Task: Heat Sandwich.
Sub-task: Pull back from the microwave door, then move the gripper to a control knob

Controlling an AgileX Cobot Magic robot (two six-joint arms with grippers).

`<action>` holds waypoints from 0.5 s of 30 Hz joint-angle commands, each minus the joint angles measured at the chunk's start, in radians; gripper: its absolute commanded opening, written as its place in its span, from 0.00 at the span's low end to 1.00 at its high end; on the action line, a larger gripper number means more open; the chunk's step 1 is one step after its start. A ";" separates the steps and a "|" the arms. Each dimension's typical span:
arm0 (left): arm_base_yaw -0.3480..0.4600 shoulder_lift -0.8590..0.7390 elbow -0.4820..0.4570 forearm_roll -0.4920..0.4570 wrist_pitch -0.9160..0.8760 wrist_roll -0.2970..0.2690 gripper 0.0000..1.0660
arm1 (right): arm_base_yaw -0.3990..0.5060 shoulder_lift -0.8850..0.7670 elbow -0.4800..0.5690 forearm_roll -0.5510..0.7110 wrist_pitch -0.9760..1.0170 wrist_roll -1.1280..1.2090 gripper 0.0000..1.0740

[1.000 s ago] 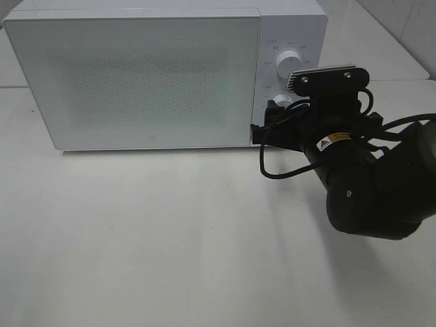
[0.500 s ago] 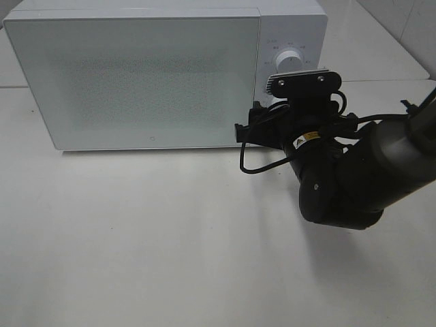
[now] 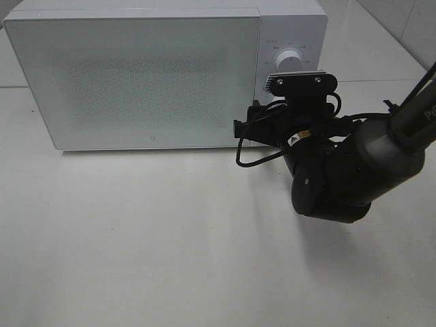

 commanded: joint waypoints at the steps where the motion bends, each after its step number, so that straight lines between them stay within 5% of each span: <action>1: 0.004 -0.026 0.004 0.001 -0.006 -0.006 0.91 | -0.004 0.000 -0.009 -0.003 -0.012 0.003 0.71; 15: 0.004 -0.026 0.004 0.001 -0.006 -0.006 0.91 | -0.012 0.022 -0.022 -0.016 -0.003 0.009 0.71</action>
